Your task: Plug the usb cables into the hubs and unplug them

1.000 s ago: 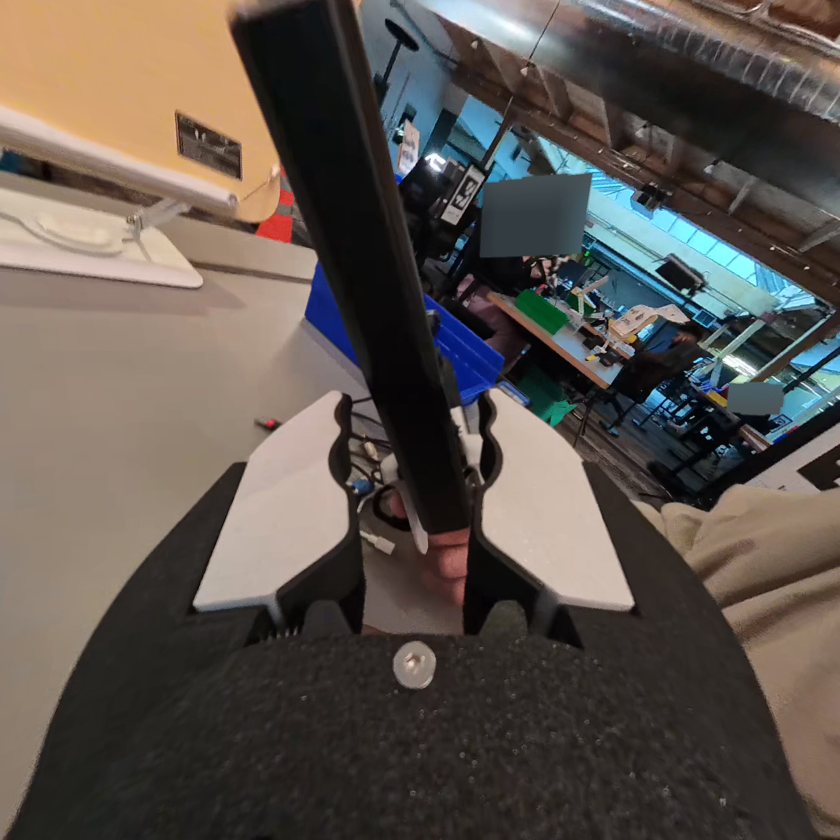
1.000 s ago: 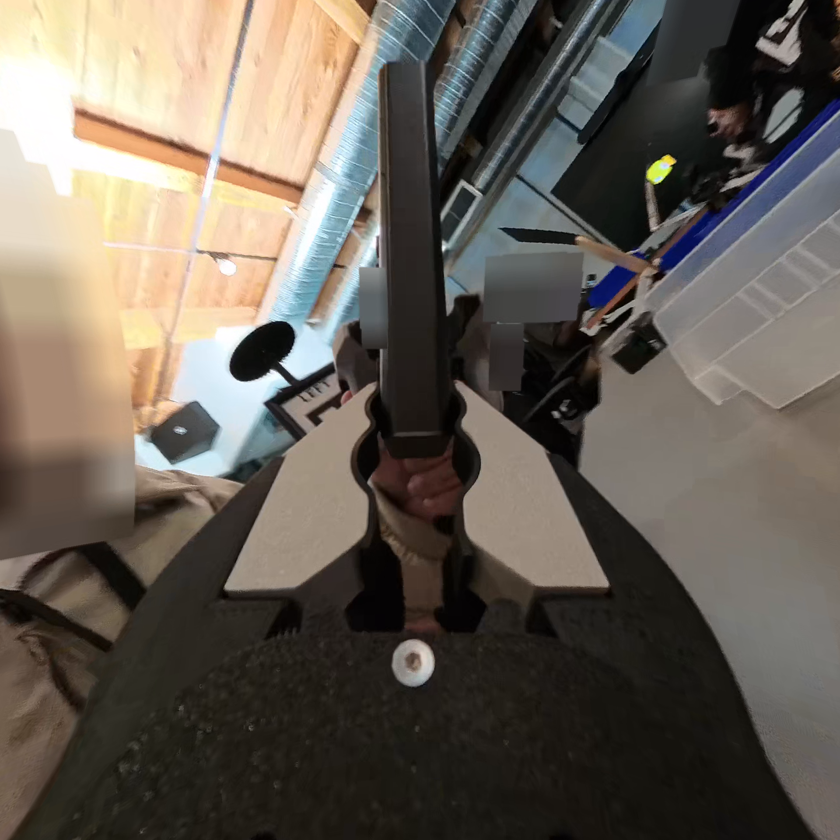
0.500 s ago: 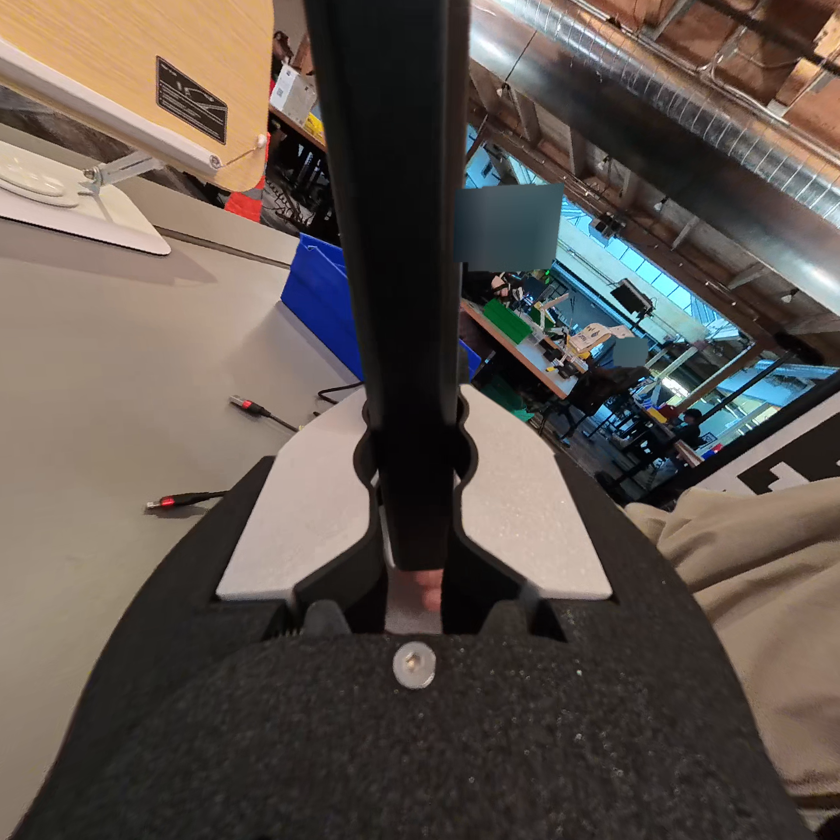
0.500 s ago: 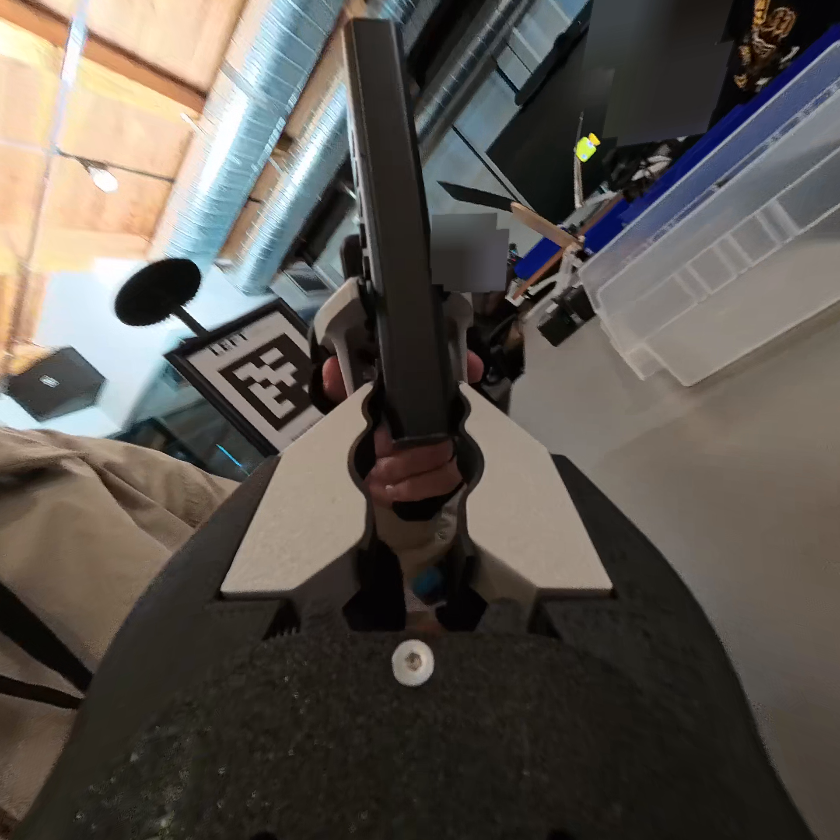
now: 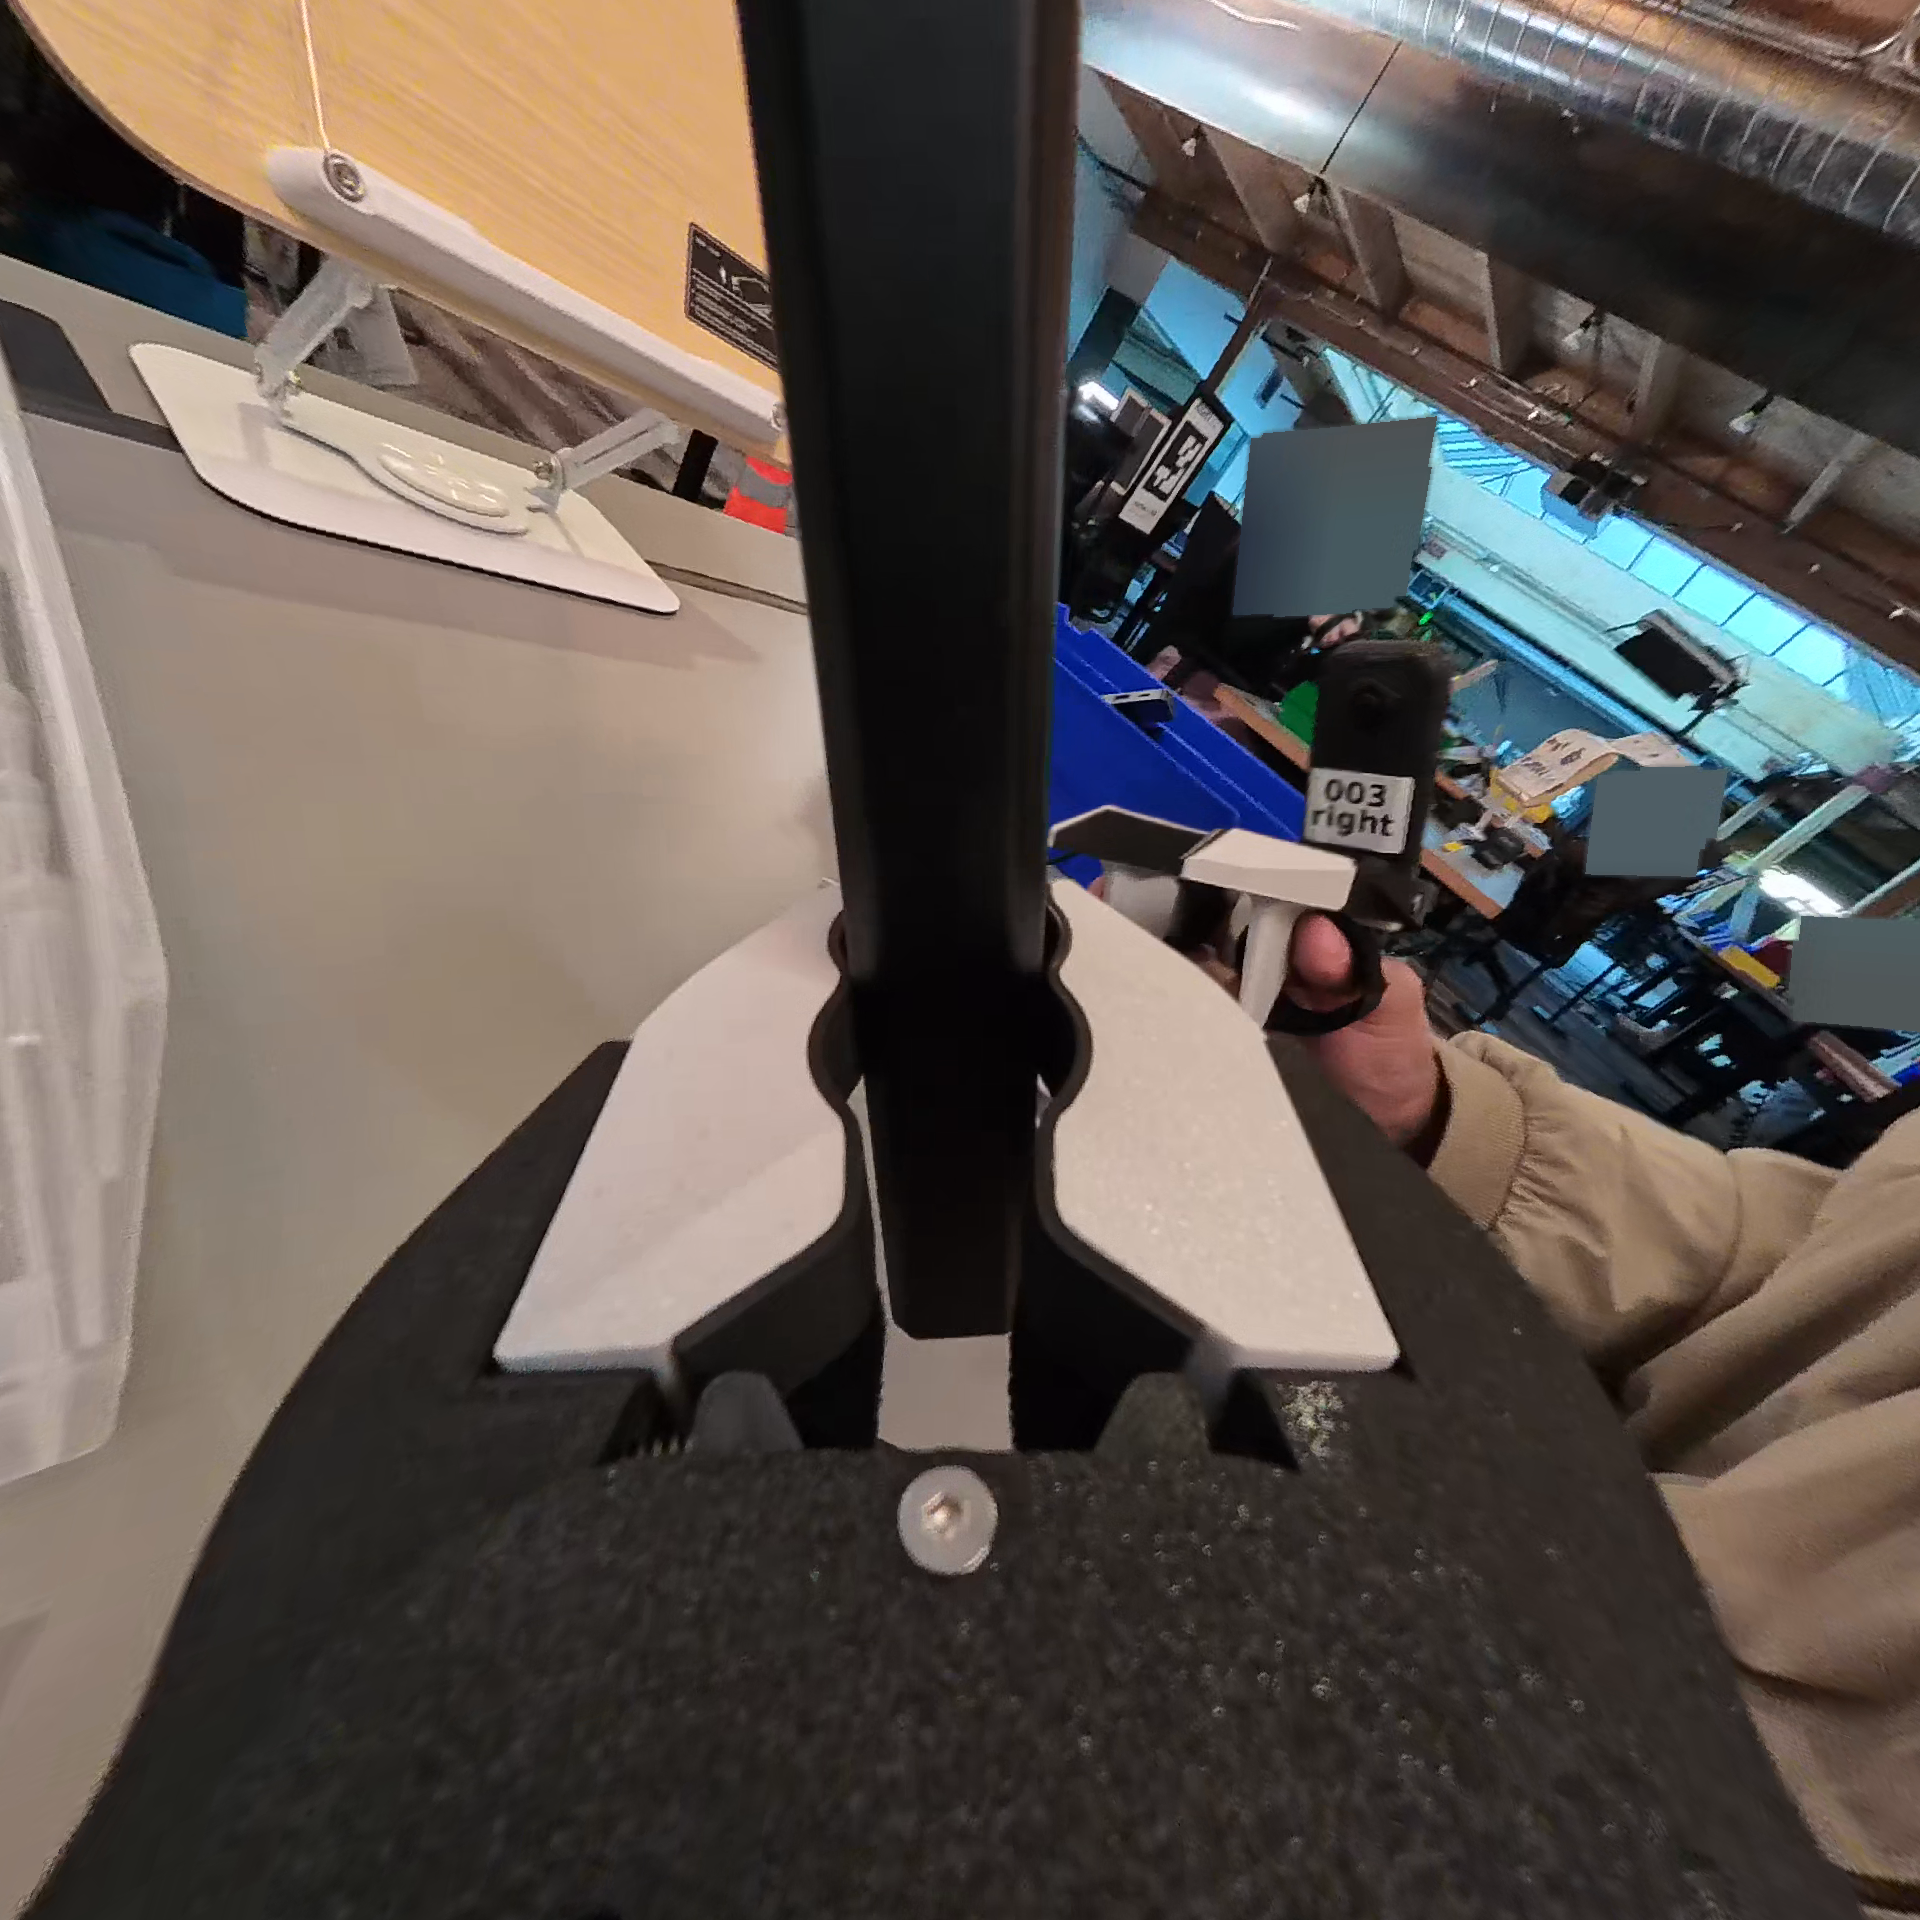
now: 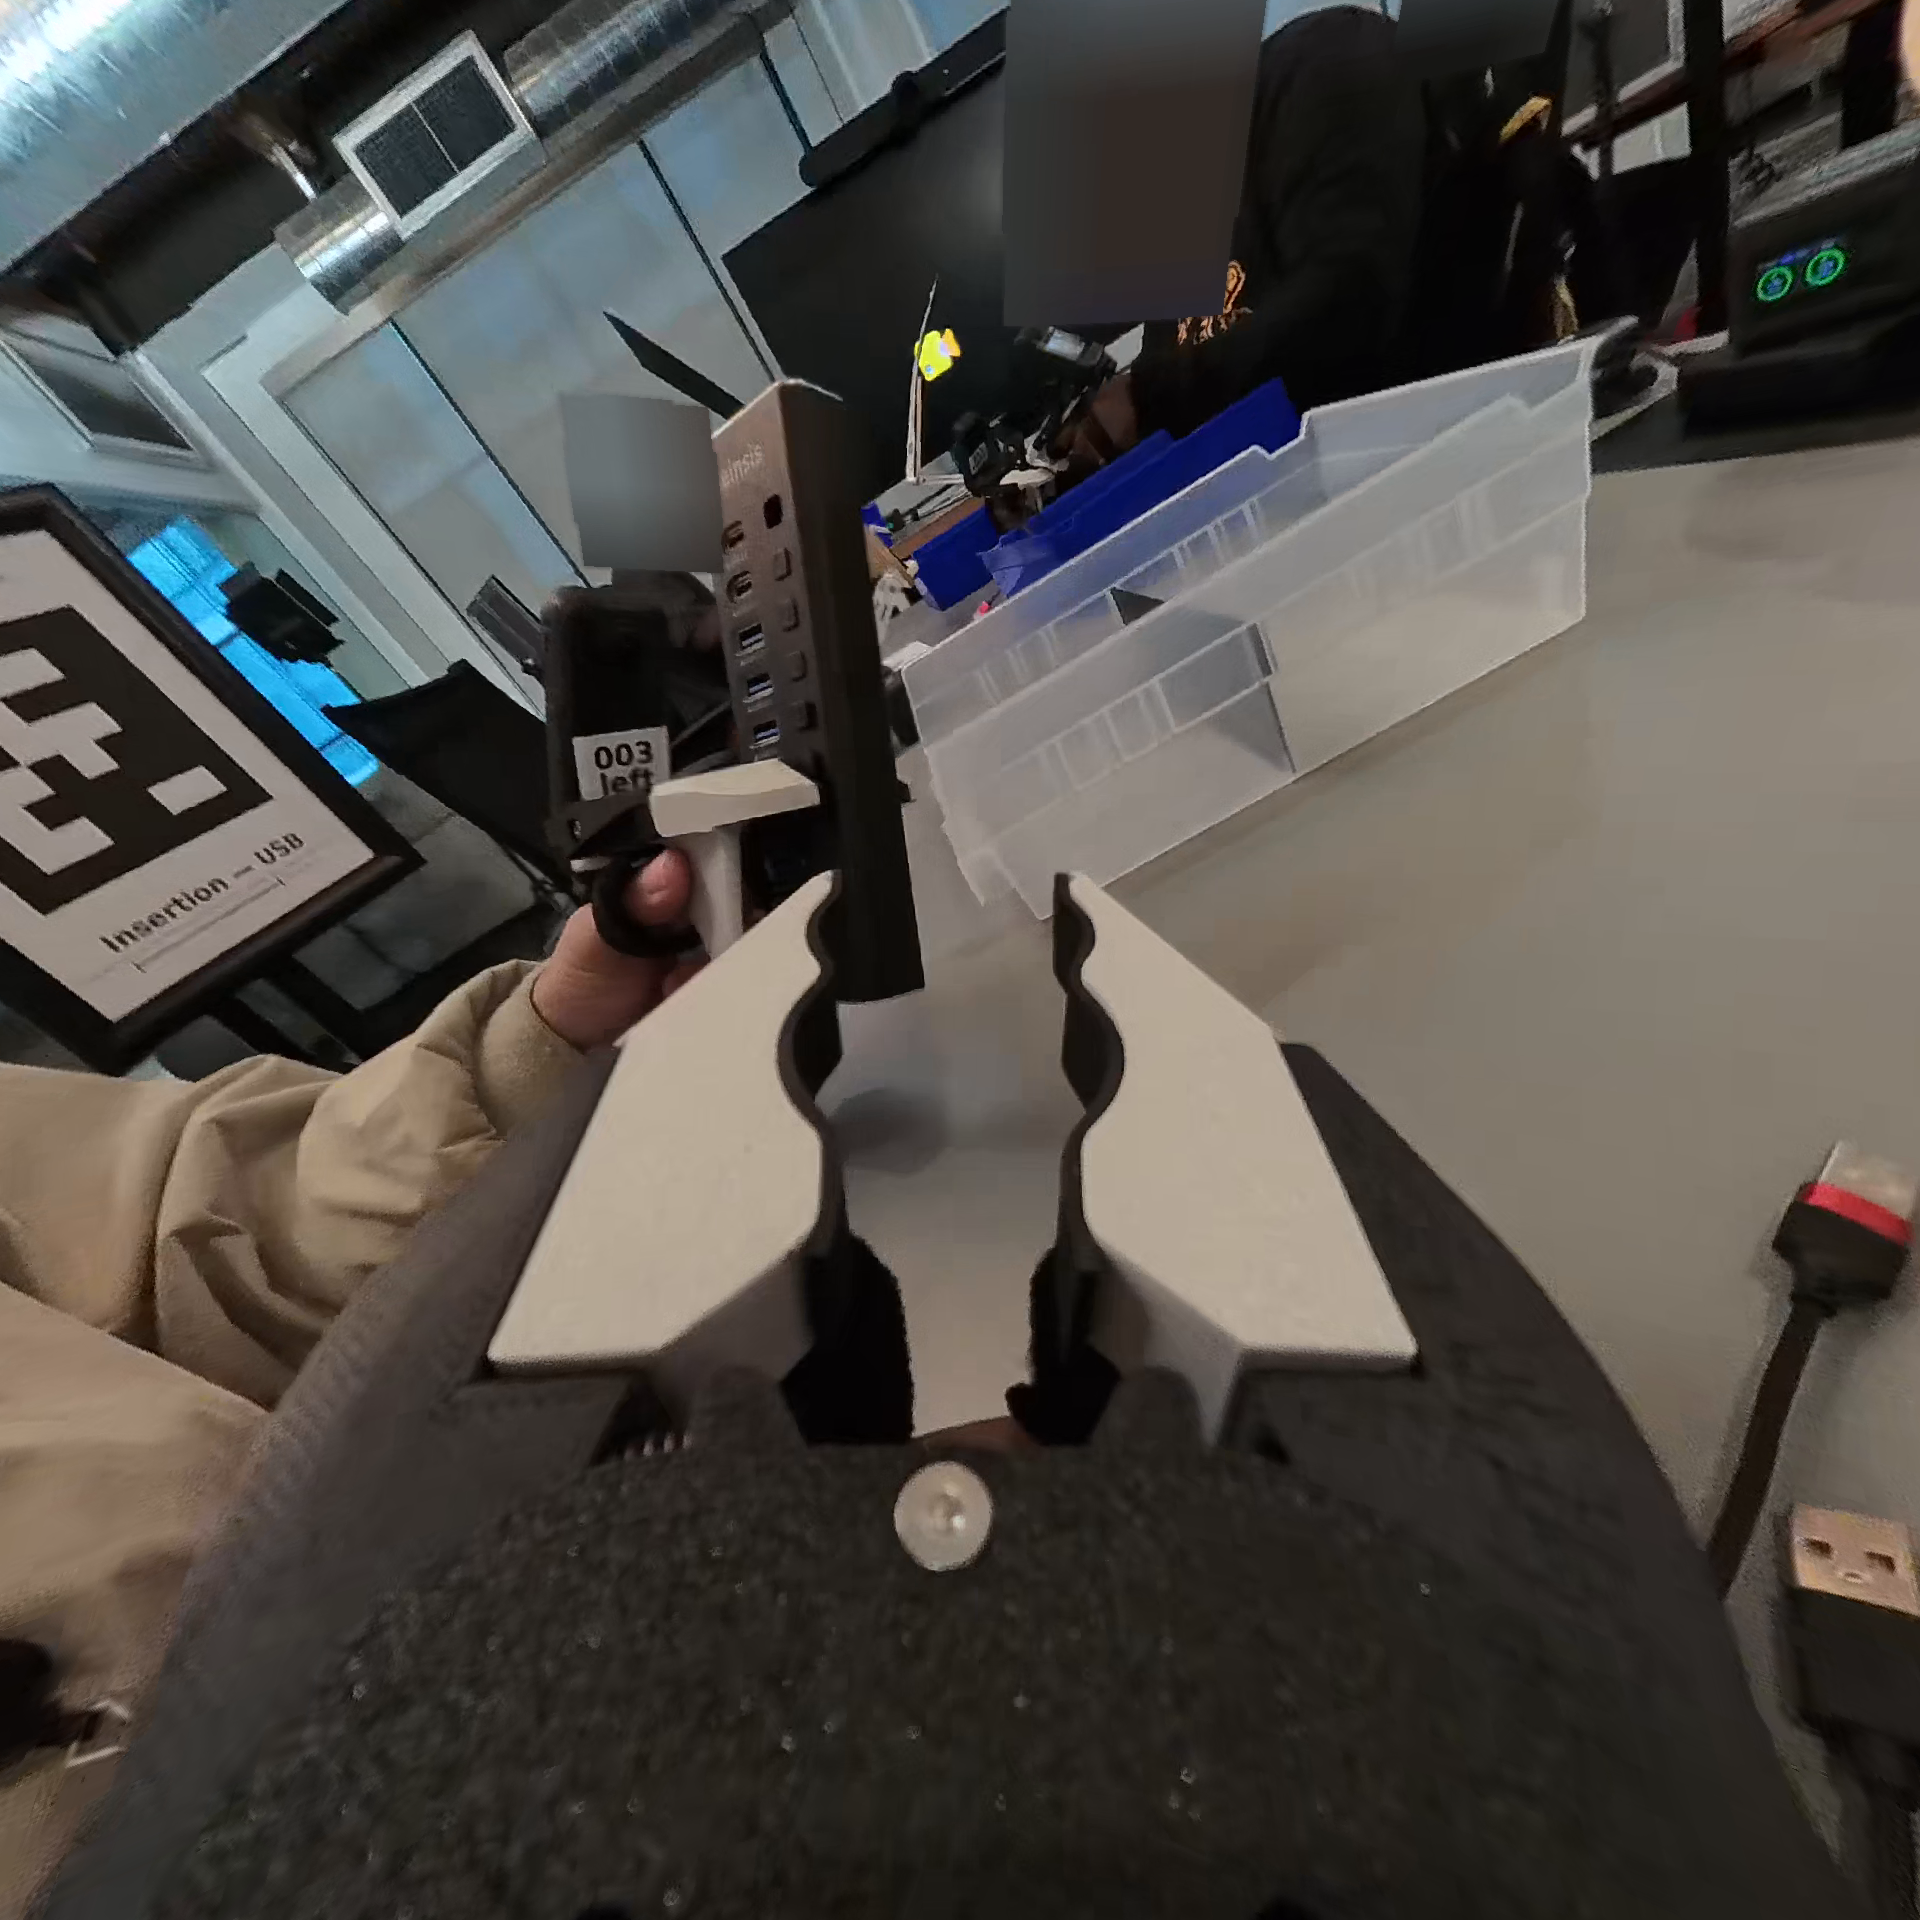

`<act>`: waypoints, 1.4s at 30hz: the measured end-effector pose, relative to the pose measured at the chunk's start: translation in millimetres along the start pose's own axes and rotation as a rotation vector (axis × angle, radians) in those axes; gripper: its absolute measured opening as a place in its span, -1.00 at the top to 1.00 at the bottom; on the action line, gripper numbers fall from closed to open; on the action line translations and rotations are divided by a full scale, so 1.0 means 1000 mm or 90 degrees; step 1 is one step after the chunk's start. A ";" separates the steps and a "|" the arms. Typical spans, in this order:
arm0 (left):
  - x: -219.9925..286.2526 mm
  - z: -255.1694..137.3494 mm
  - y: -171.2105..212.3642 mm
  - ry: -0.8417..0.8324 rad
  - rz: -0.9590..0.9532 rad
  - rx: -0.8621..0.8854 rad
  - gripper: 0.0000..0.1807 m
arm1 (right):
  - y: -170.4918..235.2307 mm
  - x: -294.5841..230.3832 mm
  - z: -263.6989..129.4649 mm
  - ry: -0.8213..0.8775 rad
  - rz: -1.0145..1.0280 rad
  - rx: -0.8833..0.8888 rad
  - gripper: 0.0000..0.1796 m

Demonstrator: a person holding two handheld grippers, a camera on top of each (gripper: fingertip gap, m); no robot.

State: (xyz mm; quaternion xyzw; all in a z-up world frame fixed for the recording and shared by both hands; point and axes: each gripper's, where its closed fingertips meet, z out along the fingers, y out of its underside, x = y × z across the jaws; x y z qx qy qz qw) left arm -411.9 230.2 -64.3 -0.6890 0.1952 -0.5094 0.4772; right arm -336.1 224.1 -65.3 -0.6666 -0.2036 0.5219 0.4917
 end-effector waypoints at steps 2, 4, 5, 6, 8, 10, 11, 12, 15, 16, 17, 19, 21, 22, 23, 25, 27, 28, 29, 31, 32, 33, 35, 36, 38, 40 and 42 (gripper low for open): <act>0.004 0.002 0.000 0.024 -0.023 0.007 0.66 | 0.000 0.000 0.000 -0.005 0.008 0.000 0.58; 0.009 0.004 0.002 0.042 -0.035 0.006 0.66 | 0.000 -0.004 0.000 -0.008 -0.003 -0.004 0.58; 0.011 0.005 0.002 0.047 -0.037 0.006 0.66 | 0.001 -0.007 0.001 -0.013 -0.010 -0.008 0.58; 0.014 0.005 0.003 0.055 -0.036 0.004 0.66 | 0.002 -0.010 0.001 -0.018 -0.014 -0.010 0.58; 0.020 0.006 0.005 0.067 -0.026 -0.001 0.67 | 0.005 -0.016 0.003 -0.034 -0.009 -0.015 0.59; 0.026 0.007 0.005 0.077 -0.017 -0.002 0.67 | 0.009 -0.021 0.005 -0.050 0.004 -0.024 0.59; 0.029 0.008 0.005 0.082 -0.017 0.002 0.67 | 0.010 -0.023 0.006 -0.057 0.009 -0.026 0.59; 0.032 0.009 0.004 0.089 -0.021 0.006 0.67 | 0.010 -0.024 0.006 -0.062 0.012 -0.027 0.59; 0.038 0.013 0.007 0.110 -0.028 0.003 0.67 | 0.013 -0.027 0.007 -0.068 0.012 -0.035 0.59; 0.039 0.014 0.009 0.110 -0.023 -0.004 0.67 | 0.013 -0.027 0.007 -0.068 0.011 -0.035 0.59; 0.040 0.015 0.011 0.108 -0.016 -0.011 0.67 | 0.013 -0.027 0.007 -0.068 0.011 -0.033 0.59; 0.042 0.015 0.012 0.112 -0.013 -0.015 0.67 | 0.012 -0.027 0.006 -0.067 0.009 -0.033 0.59; 0.044 0.015 0.011 0.121 -0.020 -0.009 0.67 | 0.012 -0.025 0.006 -0.063 0.009 -0.032 0.59; 0.044 0.015 0.011 0.124 -0.024 -0.008 0.67 | 0.012 -0.024 0.006 -0.063 0.012 -0.031 0.59; 0.044 0.015 0.011 0.124 -0.025 -0.008 0.67 | 0.011 -0.023 0.005 -0.063 0.014 -0.029 0.59; 0.045 0.014 0.011 0.128 -0.027 -0.010 0.67 | 0.011 -0.022 0.005 -0.061 0.016 -0.027 0.59; 0.045 0.013 0.011 0.128 -0.028 -0.008 0.67 | 0.010 -0.021 0.005 -0.058 0.015 -0.027 0.59; 0.045 0.013 0.011 0.129 -0.029 -0.007 0.67 | 0.010 -0.020 0.004 -0.058 0.015 -0.028 0.59; 0.046 0.013 0.011 0.129 -0.030 -0.006 0.67 | 0.011 -0.020 0.004 -0.059 0.017 -0.029 0.60; 0.046 0.013 0.011 0.132 -0.030 -0.007 0.67 | 0.011 -0.021 0.004 -0.061 0.018 -0.030 0.60; 0.046 0.013 0.011 0.132 -0.030 -0.007 0.67 | 0.011 -0.021 0.004 -0.061 0.018 -0.030 0.59; 0.046 0.013 0.011 0.131 -0.030 -0.005 0.67 | 0.011 -0.021 0.004 -0.060 0.017 -0.030 0.59; 0.047 0.012 0.010 0.133 -0.032 -0.003 0.67 | 0.010 -0.021 0.004 -0.060 0.018 -0.030 0.60; 0.047 0.011 0.009 0.131 -0.032 0.000 0.67 | 0.010 -0.021 0.004 -0.062 0.018 -0.030 0.59; 0.048 0.011 0.009 0.133 -0.034 0.002 0.67 | 0.010 -0.020 0.003 -0.061 0.016 -0.032 0.59; 0.047 0.011 0.009 0.132 -0.034 0.004 0.67 | 0.009 -0.019 0.001 -0.058 0.015 -0.030 0.59; 0.047 0.012 0.009 0.133 -0.036 0.004 0.67 | 0.007 -0.018 0.000 -0.058 0.019 -0.026 0.59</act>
